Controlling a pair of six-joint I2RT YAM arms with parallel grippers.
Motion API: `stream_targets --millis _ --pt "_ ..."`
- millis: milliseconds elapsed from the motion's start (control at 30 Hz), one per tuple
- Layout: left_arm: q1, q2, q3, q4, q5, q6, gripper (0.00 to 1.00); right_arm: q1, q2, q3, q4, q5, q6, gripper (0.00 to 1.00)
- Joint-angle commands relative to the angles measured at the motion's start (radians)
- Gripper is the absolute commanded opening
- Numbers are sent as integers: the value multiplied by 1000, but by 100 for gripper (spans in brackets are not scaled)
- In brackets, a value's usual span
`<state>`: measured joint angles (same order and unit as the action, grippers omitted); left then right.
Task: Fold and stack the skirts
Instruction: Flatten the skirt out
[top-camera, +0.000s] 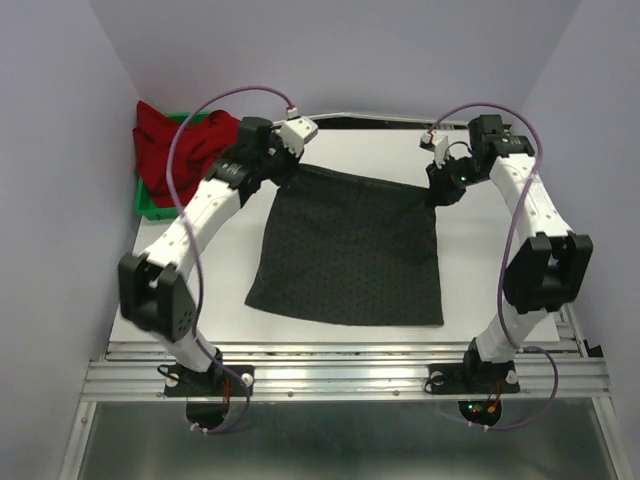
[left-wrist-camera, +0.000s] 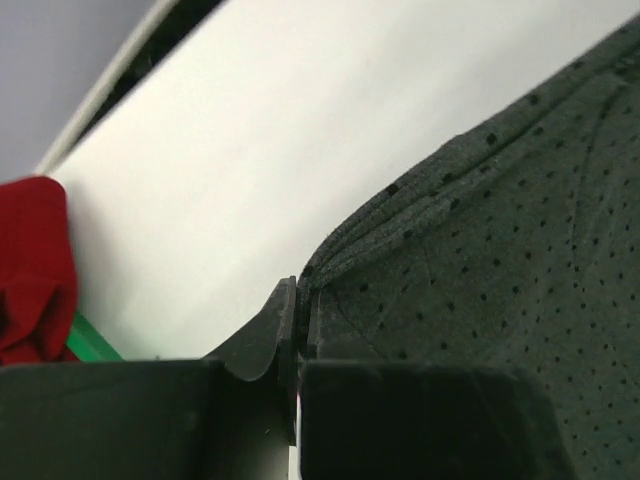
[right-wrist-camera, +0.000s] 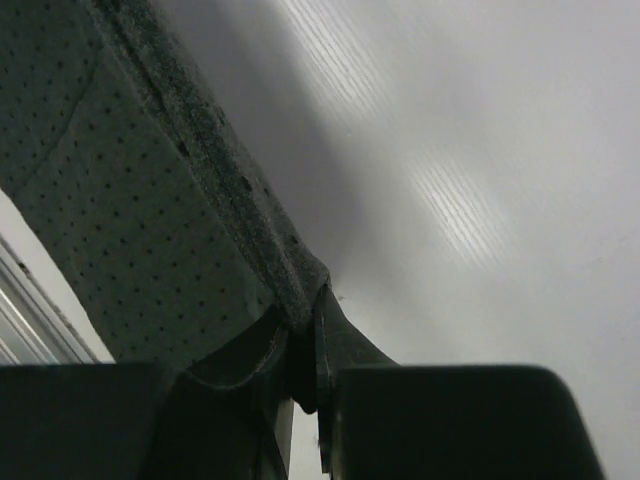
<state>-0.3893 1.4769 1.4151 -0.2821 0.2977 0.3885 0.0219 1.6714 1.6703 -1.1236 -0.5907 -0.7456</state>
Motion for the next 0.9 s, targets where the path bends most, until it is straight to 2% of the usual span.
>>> stream_targets --millis 0,33,67,100,133,167,200,267,300,333,367,400,433,467,533,567,633,667,800,867 --pt "33 201 300 69 -232 -45 14 -33 111 149 117 150 97 29" --pt "33 338 399 -15 -230 -63 27 -33 185 170 161 216 133 51" --pt "33 403 611 -72 -220 -72 48 -33 223 228 166 260 143 60" --pt "33 468 705 -133 -210 -85 66 -33 258 259 168 281 182 75" --pt "33 561 796 -234 -206 -98 80 -33 313 293 168 295 196 96" --pt "33 588 861 -267 -200 -114 81 -33 333 325 153 301 209 100" --pt "33 598 904 -285 -198 -115 81 -33 347 372 142 280 239 100" --pt "35 538 822 -244 -215 -115 81 -33 341 362 160 249 264 100" --pt "33 454 670 -209 -222 -111 82 -33 331 323 171 220 270 100" --pt "33 407 583 -142 -226 -105 81 -21 323 300 182 207 270 99" --pt "33 367 509 -114 -223 -97 81 -7 311 278 195 198 267 93" --pt "33 326 369 -89 -220 -88 81 -7 307 237 197 181 258 89" --pt "33 262 307 -68 -213 -88 80 10 307 217 199 177 256 84" --pt "35 235 254 -65 -195 -89 79 10 306 198 203 174 256 75" --pt "33 166 112 -62 -166 -94 75 42 318 168 208 152 253 67" --pt "33 148 26 -60 -143 -106 72 61 330 146 214 146 256 62" --pt "33 100 -51 -46 -106 -123 66 70 349 129 222 141 258 57" --pt "33 88 -117 -42 -97 -125 59 85 359 118 228 141 262 55" --pt "33 85 -196 -32 -100 -140 42 105 422 103 246 158 275 44" --pt "35 111 -203 -48 -97 -149 34 115 467 97 243 173 279 35"
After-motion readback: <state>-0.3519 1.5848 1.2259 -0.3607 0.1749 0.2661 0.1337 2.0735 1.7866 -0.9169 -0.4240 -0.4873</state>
